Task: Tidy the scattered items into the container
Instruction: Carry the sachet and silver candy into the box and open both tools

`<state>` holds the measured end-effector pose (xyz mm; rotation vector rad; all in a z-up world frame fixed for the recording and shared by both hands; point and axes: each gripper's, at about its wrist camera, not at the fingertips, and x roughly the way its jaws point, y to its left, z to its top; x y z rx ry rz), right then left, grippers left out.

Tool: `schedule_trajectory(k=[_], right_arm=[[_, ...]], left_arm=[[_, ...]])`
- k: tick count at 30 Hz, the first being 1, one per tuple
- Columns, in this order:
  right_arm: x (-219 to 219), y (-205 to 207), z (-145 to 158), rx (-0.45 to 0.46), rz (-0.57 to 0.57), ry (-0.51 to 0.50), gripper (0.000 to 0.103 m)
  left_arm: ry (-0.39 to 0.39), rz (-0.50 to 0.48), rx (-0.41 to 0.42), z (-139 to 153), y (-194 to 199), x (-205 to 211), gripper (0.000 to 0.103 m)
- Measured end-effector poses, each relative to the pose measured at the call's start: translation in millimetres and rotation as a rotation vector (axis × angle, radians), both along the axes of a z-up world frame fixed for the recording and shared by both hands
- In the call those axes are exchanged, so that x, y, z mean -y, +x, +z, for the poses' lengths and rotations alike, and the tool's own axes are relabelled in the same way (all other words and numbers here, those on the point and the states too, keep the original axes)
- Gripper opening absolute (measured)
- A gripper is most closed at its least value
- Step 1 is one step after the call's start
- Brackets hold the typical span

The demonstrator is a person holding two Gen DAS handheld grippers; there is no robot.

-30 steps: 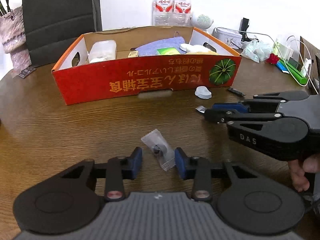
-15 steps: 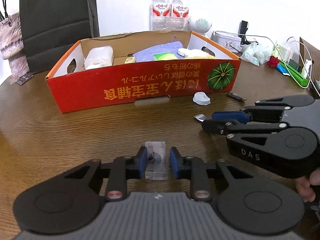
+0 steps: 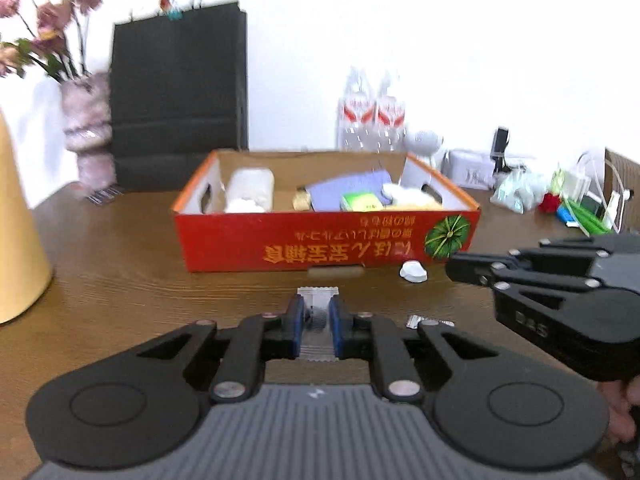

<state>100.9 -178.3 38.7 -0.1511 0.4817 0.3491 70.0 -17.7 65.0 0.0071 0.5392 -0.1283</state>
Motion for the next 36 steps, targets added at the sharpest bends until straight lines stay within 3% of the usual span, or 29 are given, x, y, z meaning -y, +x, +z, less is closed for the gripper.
schedule_trajectory(k=[3, 6, 8, 11, 16, 20, 25, 28, 32, 36], right_arm=[[1.9, -25.5, 0.9, -0.013, -0.006, 0.048, 0.000], [3.4, -33.5, -9.4, -0.042, 0.017, 0.022, 0.003], [5.0, -23.6, -17.0, -0.038, 0.027, -0.020, 0.019], [6.1, 1.4, -27.1, -0.052, 0.076, -0.085, 0.026], [10.2, 44.5, -42.3, -0.210, 0.117, -0.045, 0.021], [10.0, 40.8, -43.2, -0.237, 0.092, -0.031, 0.019], [14.1, 25.9, -45.4, -0.225, 0.042, 0.010, 0.011], [2.8, 23.8, -41.1, -0.198, -0.004, -0.006, 0.001], [-6.5, 6.9, -17.8, -0.097, -0.048, 0.011, 0.000], [3.1, -31.8, 3.1, -0.021, -0.085, 0.091, 0.000]], left_arm=[[-0.027, 0.007, -0.027, -3.9, -15.9, -7.7, 0.014], [-0.042, 0.014, -0.060, -9.6, -19.9, -15.3, 0.014], [-0.045, 0.022, -0.061, -10.6, -21.0, -18.4, 0.014], [-0.056, 0.025, -0.043, -8.1, -26.3, -21.6, 0.014], [-0.061, 0.046, -0.036, -5.3, -33.1, -28.1, 0.014], [-0.072, 0.056, -0.036, -6.3, -32.0, -33.7, 0.014], [-0.085, 0.029, -0.051, -9.4, -25.8, -27.6, 0.014], [-0.059, 0.026, 0.001, 1.0, -22.7, -19.5, 0.014], [-0.064, 0.032, 0.055, 15.0, -31.2, -21.5, 0.014], [-0.083, 0.052, 0.023, 7.5, -34.7, -30.0, 0.014]])
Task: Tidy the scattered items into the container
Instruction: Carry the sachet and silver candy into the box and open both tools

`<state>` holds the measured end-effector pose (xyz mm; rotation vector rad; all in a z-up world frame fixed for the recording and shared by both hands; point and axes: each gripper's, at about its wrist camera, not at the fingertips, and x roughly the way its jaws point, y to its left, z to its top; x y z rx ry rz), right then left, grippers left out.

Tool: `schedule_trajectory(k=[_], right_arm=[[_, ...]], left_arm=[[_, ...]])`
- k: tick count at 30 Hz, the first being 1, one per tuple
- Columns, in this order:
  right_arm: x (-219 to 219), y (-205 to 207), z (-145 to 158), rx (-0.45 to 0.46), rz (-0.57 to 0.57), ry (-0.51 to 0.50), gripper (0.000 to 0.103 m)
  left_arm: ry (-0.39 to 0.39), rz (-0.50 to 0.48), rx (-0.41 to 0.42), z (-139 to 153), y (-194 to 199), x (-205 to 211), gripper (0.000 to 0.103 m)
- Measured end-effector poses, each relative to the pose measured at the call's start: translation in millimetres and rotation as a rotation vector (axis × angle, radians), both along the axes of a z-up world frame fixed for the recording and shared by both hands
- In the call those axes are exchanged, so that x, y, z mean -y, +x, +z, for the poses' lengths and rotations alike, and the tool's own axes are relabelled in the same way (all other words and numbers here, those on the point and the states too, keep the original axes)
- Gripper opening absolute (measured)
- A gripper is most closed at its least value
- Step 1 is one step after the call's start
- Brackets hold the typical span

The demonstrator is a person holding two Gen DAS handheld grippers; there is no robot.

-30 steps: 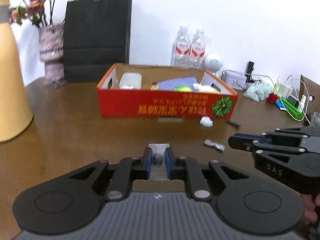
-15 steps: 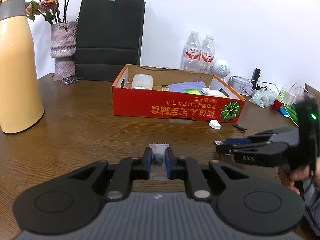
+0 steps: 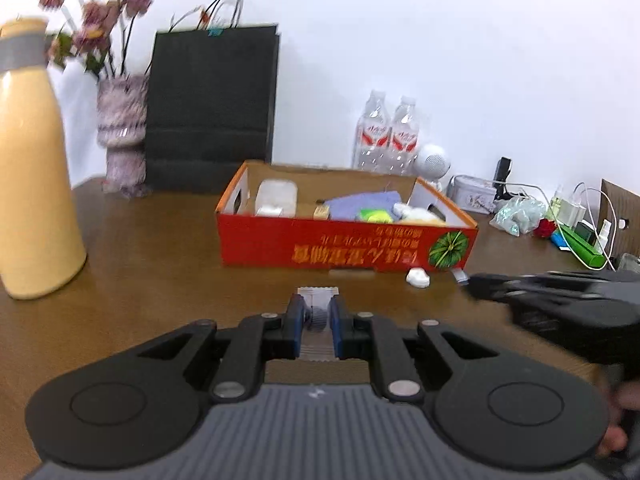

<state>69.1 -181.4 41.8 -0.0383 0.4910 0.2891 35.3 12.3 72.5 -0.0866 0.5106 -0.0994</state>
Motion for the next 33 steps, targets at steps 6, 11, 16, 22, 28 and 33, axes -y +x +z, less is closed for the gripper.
schedule_trajectory(k=[6, 11, 16, 22, 28, 33], right_arm=[[6.8, -48.5, 9.2, 0.028, -0.029, 0.095, 0.000], [-8.3, -53.8, 21.3, 0.084, 0.020, 0.079, 0.000], [3.3, 18.4, 89.7, 0.192, 0.012, 0.060, 0.000], [-17.0, 200.4, 110.7, -0.255, 0.063, 0.088, 0.000], [-48.0, 283.2, 39.1, -0.534, 0.022, -0.017, 0.001], [-48.2, 299.1, 19.3, -0.606, -0.006, -0.053, 0.038]], left_arm=[[-0.041, -0.012, 0.004, 4.8, -7.4, 2.4, 0.014], [-0.013, -0.137, 0.058, 36.6, 31.4, 14.7, 0.014], [0.039, -0.158, 0.016, 101.5, 148.5, 12.3, 0.014], [-0.136, -0.166, -0.404, 48.8, 307.1, 6.6, 0.015], [-0.059, -0.127, -0.577, 1.4, 350.3, 13.4, 0.040], [-0.110, -0.155, -0.578, 9.6, 343.9, -5.5, 0.072]])
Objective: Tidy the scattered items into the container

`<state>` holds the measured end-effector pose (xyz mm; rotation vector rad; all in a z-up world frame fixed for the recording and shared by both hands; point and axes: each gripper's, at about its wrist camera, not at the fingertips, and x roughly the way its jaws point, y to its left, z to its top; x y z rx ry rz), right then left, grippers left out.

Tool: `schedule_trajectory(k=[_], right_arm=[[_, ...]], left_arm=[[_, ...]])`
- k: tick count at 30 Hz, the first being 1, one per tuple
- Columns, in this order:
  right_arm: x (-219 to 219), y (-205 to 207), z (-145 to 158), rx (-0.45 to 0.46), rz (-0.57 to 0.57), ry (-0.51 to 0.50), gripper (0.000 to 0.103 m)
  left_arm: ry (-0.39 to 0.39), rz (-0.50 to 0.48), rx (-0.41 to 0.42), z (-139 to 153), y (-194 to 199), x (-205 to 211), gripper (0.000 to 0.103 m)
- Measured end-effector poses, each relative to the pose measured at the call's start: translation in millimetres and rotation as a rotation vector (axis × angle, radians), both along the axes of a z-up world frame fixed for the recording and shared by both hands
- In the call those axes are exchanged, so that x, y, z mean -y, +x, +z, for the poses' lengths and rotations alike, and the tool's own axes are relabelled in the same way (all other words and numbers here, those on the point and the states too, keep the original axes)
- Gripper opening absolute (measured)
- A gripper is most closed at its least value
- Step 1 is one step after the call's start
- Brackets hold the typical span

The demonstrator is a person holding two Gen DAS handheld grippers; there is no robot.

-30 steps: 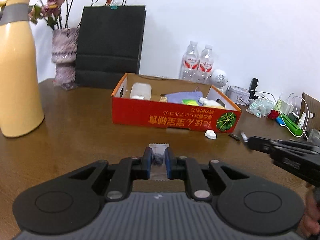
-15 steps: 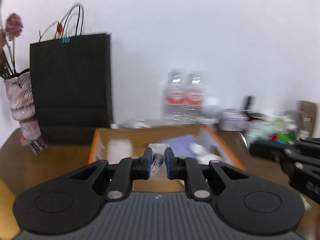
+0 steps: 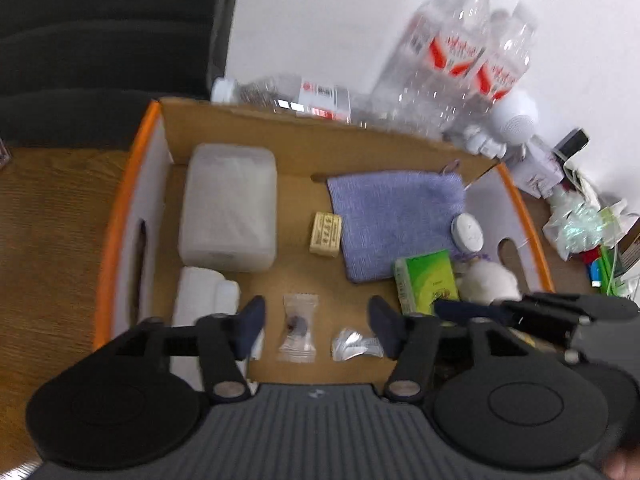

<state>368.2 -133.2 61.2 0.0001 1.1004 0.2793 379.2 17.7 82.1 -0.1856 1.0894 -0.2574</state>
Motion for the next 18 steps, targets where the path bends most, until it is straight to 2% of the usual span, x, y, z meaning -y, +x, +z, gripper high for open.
schedule_trajectory(k=[1, 2, 4, 6, 8, 12, 16, 18], right_arm=[[1.5, 0.8, 3.0, 0.008, -0.005, -0.003, 0.049], [3.5, 0.8, 7.1, 0.012, -0.009, -0.005, 0.057], [6.6, 0.0, 16.6, 0.008, -0.011, -0.003, 0.064], [11.2, -6.8, 26.0, 0.005, -0.013, 0.006, 0.069], [14.2, -13.5, 31.3, -0.003, -0.007, -0.016, 0.078], [34.0, -32.4, 43.2, 0.015, -0.040, -0.065, 0.081], [57.6, -55.8, 57.7, 0.003, -0.103, -0.014, 0.081], [58.6, -72.4, 63.7, 0.011, -0.095, 0.001, 0.083]], left_arm=[[0.000, 0.004, 0.010, 5.6, -2.5, -2.9, 0.079], [-0.007, 0.002, 0.018, 11.0, -4.4, -4.6, 0.083], [-0.009, -0.005, 0.025, 24.0, -8.9, -4.7, 0.090], [0.039, -0.016, 0.017, 36.1, -16.9, -0.2, 0.093], [0.086, -0.021, 0.020, 43.6, -28.2, 2.2, 0.095], [0.127, -0.009, 0.023, 51.8, -54.3, -3.0, 0.097], [0.152, 0.013, 0.027, 56.9, -76.1, -1.5, 0.098], [0.155, 0.029, 0.067, 56.7, -94.8, 2.1, 0.100]])
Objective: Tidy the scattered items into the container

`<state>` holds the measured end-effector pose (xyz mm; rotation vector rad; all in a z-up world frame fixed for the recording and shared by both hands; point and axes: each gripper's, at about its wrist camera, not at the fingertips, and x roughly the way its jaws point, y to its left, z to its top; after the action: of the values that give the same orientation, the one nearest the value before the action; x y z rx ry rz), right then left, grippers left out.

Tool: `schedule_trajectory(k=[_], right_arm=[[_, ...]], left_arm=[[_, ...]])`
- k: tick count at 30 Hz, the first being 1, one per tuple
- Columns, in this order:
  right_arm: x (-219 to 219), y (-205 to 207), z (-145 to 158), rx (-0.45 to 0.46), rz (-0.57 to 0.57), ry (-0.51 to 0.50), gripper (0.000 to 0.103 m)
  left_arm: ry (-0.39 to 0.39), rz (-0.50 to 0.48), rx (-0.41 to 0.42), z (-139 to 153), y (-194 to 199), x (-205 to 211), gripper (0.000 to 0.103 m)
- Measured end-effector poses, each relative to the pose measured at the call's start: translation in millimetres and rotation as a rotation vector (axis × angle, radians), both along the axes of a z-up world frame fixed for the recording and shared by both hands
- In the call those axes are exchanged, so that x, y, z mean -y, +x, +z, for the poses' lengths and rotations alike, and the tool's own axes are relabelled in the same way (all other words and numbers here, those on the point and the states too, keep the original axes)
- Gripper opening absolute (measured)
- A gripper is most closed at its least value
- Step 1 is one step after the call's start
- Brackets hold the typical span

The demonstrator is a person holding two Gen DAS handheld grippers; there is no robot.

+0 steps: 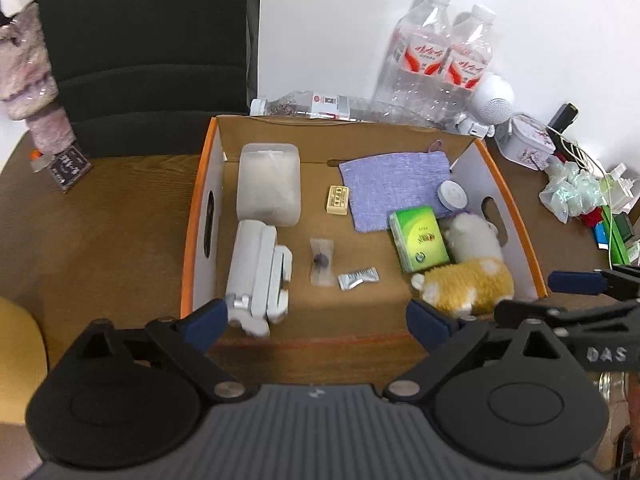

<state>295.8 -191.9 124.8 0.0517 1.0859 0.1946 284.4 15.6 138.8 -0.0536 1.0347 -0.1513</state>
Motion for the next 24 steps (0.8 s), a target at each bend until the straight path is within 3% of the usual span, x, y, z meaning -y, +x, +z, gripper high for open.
schedule_trajectory(k=[2, 6, 9, 11, 15, 20, 24], right_arm=[[1.8, -22.6, 5.1, 0.042, 0.005, 0.022, 0.086], [12.1, -91.0, -4.7, 0.237, 0.034, 0.096, 0.092], [18.9, -153.4, -34.1, 0.409, 0.004, 0.079, 0.092], [19.4, -188.7, -55.9, 0.470, -0.046, 0.019, 0.094], [12.3, -247.6, -98.0, 0.478, -0.050, -0.048, 0.094], [8.0, -299.7, -119.5, 0.422, -0.085, 0.039, 0.094], [2.2, -309.0, -126.1, 0.417, -0.053, 0.005, 0.096]], left_arm=[[0.022, 0.054, 0.081, -3.8, -31.2, 4.0, 0.100], [0.120, 0.118, 0.361, -18.7, -118.3, 16.9, 0.103], [0.172, 0.124, 0.452, -41.8, -175.9, 20.6, 0.103], [0.177, 0.111, 0.469, -61.8, -211.0, 20.7, 0.103], [0.080, 0.085, 0.477, -96.5, -267.3, 18.9, 0.103], [0.100, 0.093, 0.446, -105.1, -298.6, 29.7, 0.103], [0.131, 0.072, 0.383, -114.7, -292.8, 30.6, 0.103]])
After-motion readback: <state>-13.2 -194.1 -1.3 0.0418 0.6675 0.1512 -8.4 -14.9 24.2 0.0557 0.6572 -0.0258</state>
